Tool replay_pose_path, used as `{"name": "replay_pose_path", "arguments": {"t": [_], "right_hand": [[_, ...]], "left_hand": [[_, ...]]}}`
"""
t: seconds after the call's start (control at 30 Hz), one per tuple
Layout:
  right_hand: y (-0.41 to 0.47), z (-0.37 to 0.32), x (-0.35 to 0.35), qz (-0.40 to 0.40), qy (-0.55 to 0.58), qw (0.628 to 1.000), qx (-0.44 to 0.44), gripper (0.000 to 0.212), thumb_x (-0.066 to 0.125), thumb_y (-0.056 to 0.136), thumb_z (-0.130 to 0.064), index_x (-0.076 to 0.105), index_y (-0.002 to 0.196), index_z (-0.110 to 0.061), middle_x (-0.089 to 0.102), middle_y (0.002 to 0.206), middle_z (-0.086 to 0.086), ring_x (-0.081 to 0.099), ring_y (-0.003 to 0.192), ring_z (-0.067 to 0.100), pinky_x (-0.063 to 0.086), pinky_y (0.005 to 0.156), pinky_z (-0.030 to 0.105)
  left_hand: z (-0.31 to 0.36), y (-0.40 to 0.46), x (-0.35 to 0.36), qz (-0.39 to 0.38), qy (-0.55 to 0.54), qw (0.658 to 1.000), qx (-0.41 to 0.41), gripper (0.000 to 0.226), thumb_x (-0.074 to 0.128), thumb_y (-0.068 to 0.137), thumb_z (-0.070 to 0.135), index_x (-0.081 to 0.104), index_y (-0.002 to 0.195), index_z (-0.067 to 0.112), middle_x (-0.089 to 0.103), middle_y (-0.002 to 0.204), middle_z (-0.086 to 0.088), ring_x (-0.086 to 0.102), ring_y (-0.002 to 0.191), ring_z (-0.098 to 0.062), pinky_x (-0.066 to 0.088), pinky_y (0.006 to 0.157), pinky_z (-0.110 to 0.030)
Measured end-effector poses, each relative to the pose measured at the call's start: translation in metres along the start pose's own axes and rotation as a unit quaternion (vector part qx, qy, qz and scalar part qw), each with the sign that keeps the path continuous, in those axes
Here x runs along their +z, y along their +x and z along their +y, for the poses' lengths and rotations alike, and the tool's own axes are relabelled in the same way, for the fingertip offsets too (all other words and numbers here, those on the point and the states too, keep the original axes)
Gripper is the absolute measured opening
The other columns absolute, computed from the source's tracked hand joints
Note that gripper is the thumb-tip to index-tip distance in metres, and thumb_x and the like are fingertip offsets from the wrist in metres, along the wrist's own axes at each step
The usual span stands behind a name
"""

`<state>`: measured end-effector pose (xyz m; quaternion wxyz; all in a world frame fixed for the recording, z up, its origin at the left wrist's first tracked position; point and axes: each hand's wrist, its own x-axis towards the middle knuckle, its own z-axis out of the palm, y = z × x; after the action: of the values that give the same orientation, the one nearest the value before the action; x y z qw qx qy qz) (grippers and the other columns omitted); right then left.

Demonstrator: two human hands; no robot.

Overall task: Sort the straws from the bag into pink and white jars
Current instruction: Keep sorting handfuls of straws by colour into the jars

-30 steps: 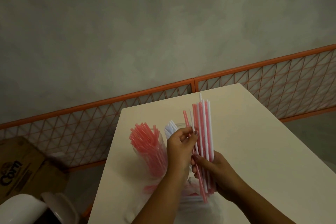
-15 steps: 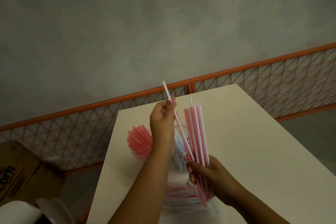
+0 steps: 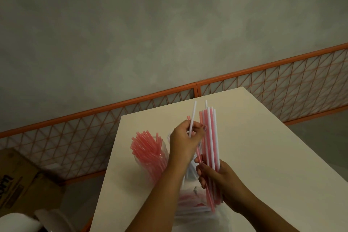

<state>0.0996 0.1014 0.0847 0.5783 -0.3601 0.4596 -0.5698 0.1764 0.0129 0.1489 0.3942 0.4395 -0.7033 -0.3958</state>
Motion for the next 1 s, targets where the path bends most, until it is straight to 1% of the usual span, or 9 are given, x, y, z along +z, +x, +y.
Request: {"name": "replay_pose_path", "arguments": {"t": [0.13,0.27,0.33,0.47,0.57,0.67,0.73,0.87,1.0], "right_hand": [[0.001,0.002,-0.003,0.019,-0.014,1.0,-0.003,0.015,0.051,0.093,-0.016,0.058,0.101,-0.007,0.063,0.071,0.005,0.058,0.057,0.014,0.052,0.06,0.026],[0.004,0.004,-0.004,0.027,-0.029,0.999,-0.002,0.015,0.05,0.093,-0.017,0.059,0.097,-0.005,0.063,0.07,0.005,0.058,0.057,0.014,0.053,0.062,0.027],[0.004,0.004,-0.004,0.024,-0.032,0.999,0.002,0.016,0.05,0.094,-0.016,0.059,0.094,-0.004,0.063,0.07,0.006,0.058,0.056,0.014,0.053,0.061,0.027],[0.005,0.008,-0.002,0.034,-0.02,0.999,0.01,0.016,0.05,0.093,-0.016,0.058,0.098,-0.001,0.06,0.072,0.01,0.058,0.055,0.015,0.053,0.061,0.027],[0.005,0.007,-0.002,0.04,-0.024,0.999,0.003,0.016,0.051,0.093,-0.016,0.058,0.098,-0.003,0.059,0.072,0.011,0.057,0.056,0.015,0.053,0.061,0.028],[0.005,0.005,-0.002,0.039,-0.032,0.999,-0.011,0.012,0.05,0.094,-0.013,0.06,0.098,-0.007,0.056,0.07,0.009,0.054,0.058,0.017,0.051,0.062,0.029],[0.003,0.006,-0.002,0.035,-0.035,0.999,-0.013,0.012,0.049,0.094,-0.012,0.061,0.099,-0.009,0.055,0.069,0.009,0.052,0.057,0.017,0.05,0.062,0.029],[0.0,0.009,-0.002,0.033,-0.027,0.999,-0.002,0.012,0.049,0.094,-0.011,0.06,0.099,-0.008,0.053,0.07,0.009,0.051,0.055,0.015,0.049,0.059,0.026],[0.002,0.011,-0.003,0.043,-0.031,0.999,-0.001,0.013,0.05,0.094,-0.011,0.061,0.099,-0.008,0.054,0.071,0.01,0.051,0.054,0.014,0.049,0.057,0.025]], "left_hand": [[-0.004,-0.006,0.006,0.006,0.033,0.999,0.007,0.009,0.066,0.084,0.024,0.061,0.084,0.016,0.058,0.073,0.016,0.057,0.067,0.001,0.042,0.055,0.002],[-0.003,-0.01,0.011,0.002,0.047,0.999,0.013,0.008,0.062,0.087,0.025,0.06,0.086,0.017,0.055,0.072,0.019,0.055,0.065,0.003,0.041,0.051,0.002],[-0.003,-0.009,0.012,-0.016,0.048,0.999,0.011,0.011,0.059,0.089,0.026,0.057,0.085,0.016,0.056,0.073,0.015,0.056,0.067,0.0,0.044,0.057,-0.002],[-0.002,-0.008,0.015,-0.075,0.056,0.996,-0.017,0.021,0.048,0.095,0.028,0.056,0.1,0.01,0.061,0.089,-0.002,0.06,0.083,-0.014,0.054,0.081,-0.025],[-0.002,-0.007,0.014,-0.083,0.04,0.996,-0.021,0.026,0.042,0.097,0.029,0.054,0.112,0.011,0.064,0.102,-0.004,0.062,0.093,-0.017,0.052,0.084,-0.027],[-0.001,-0.001,0.009,-0.046,-0.011,0.999,-0.013,0.016,0.04,0.098,0.026,0.05,0.096,0.014,0.056,0.079,0.002,0.057,0.075,-0.012,0.052,0.073,-0.029],[0.002,0.006,0.004,-0.006,-0.036,0.999,-0.007,0.018,0.039,0.098,0.026,0.049,0.093,0.012,0.051,0.072,0.005,0.051,0.064,-0.007,0.048,0.064,-0.023],[0.016,0.021,-0.014,0.085,-0.114,0.99,0.009,0.017,0.037,0.099,0.024,0.05,0.095,0.015,0.053,0.072,0.008,0.05,0.063,-0.002,0.045,0.054,-0.008],[0.021,0.029,-0.025,0.153,-0.136,0.978,0.044,0.021,0.034,0.099,0.024,0.048,0.086,0.019,0.047,0.066,0.005,0.045,0.059,-0.005,0.043,0.055,-0.013]]}}
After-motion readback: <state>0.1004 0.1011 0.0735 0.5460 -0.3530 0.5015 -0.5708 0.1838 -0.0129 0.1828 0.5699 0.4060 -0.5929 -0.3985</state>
